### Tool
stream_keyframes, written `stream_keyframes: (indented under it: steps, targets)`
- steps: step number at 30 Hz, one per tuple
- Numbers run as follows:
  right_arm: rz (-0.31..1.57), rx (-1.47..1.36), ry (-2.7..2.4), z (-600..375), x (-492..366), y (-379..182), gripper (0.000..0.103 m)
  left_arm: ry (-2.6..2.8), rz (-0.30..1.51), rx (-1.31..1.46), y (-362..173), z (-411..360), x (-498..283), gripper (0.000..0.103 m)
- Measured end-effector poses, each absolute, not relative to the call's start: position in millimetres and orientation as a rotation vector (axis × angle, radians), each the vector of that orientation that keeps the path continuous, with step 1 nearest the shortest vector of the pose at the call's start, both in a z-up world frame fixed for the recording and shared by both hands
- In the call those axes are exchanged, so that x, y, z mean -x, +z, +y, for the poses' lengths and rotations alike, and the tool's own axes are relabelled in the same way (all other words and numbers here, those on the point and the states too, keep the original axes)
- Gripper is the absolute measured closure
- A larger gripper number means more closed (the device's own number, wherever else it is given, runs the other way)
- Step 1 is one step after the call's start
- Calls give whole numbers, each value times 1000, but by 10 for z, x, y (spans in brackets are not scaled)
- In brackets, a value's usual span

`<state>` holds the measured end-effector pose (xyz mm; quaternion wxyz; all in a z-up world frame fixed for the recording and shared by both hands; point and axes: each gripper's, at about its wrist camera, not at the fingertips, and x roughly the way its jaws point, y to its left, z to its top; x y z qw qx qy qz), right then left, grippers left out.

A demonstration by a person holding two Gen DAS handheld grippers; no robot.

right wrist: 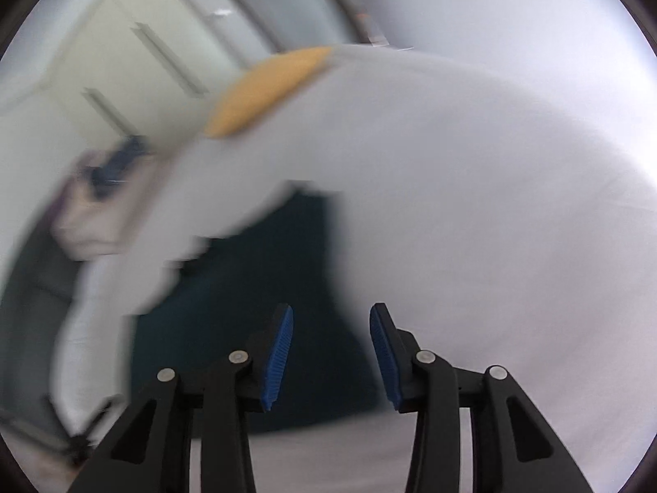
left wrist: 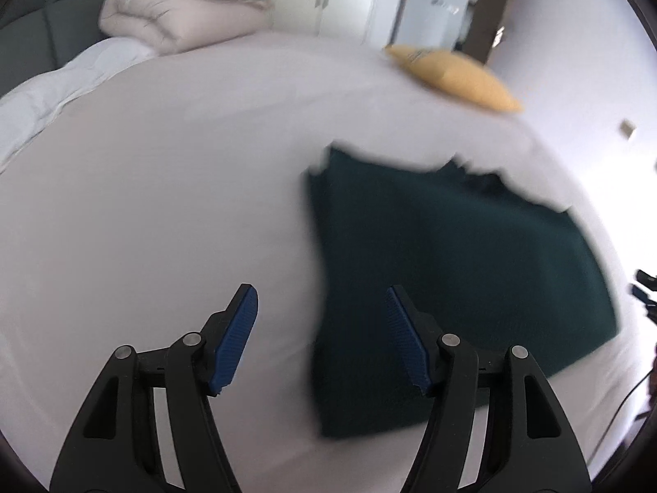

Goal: Fold small clothes

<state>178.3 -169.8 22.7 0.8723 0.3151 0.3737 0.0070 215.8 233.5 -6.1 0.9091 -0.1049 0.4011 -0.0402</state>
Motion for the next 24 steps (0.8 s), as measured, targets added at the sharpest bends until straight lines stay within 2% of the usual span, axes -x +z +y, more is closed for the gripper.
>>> stream_keyframes:
  steps: [4, 9, 10, 12, 13, 24]
  targets:
    - [783, -928, 396, -1251, -2223, 77, 60, -279, 826, 365, -72, 2108, -2457, 40]
    - [975, -960, 542, -495, -2502, -516, 60, -331, 943, 382, -517, 1786, -2588, 40]
    - [993, -961, 531, -463, -2502, -603, 65, -330, 930, 357, -526, 1777, -2547, 40]
    - [987, -966, 503, -523, -2429, -723, 82, -336, 926, 317, -536, 1785, -2483, 40]
    - [982, -986, 496, -594, -2391, -759, 85, -340, 924, 320, -541, 1804, -2428, 40]
    - [736, -1148, 133, -2196, -1654, -793, 86, -314, 900, 407, -594, 2379, -2022, 40]
